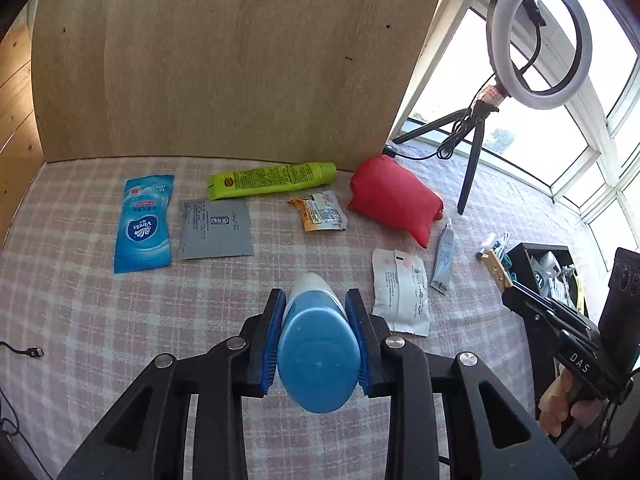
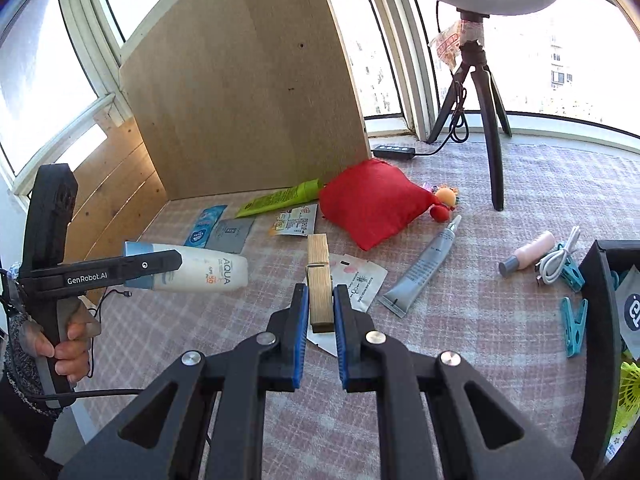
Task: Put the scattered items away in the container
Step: 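Carry both items to the black tray and release them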
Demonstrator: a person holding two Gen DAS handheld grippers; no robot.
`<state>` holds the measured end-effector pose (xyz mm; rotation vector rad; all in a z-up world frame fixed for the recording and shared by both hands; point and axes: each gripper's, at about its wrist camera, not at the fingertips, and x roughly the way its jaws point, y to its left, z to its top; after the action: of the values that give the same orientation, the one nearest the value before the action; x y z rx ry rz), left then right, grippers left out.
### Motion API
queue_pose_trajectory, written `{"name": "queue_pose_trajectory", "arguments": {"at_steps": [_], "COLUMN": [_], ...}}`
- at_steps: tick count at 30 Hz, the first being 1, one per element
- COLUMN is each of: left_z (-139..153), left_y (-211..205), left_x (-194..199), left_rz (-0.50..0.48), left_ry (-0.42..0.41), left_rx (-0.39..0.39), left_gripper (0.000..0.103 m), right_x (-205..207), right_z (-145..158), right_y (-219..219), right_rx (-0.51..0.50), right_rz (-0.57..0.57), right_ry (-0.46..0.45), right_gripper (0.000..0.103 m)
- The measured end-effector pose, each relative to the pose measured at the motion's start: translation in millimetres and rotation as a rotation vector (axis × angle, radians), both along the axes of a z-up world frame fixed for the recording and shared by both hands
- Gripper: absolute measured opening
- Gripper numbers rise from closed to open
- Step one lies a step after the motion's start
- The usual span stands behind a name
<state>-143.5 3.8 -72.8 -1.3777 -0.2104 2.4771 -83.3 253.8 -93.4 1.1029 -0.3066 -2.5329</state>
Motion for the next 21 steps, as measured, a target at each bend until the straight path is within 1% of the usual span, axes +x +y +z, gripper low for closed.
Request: {"name": "queue_pose_trajectory", "arguments": {"at_steps": [3, 6, 10, 15, 19, 21], "left_z": [9, 15, 32, 54, 71, 78], "left_y": [19, 39, 92, 161, 221, 255], "left_x": [8, 12, 19, 29, 40, 47], "left_rz": [-0.046, -0.099, -0.225, -0.391, -0.527, -0.598], "left_ry": [0.038, 0.043, 0.069, 0.105, 0.132, 0.144], "left_rx": [-0.002, 0.025, 0.055, 0.090, 0.118, 0.131], "left_gripper": [0.028, 0.028, 0.028, 0.028, 0.028, 0.028], "right_x": [10, 23, 51, 94, 132, 150], "right_z": [9, 17, 35, 53, 58, 59], "right_y": [20, 45, 86, 152, 214, 242], "right_rx": [-0.016, -0.033, -0.053, -0.035, -0.014, 0.016], "right_rz": [-0.063, -0.140, -0.263, -0.475, -0.679, -0.776], "right_ry": [0.017, 0.032, 0.077, 0.120, 0.124, 0.122], "right_gripper": [0.012, 0.012, 0.012, 0.012, 0.012, 0.012]}}
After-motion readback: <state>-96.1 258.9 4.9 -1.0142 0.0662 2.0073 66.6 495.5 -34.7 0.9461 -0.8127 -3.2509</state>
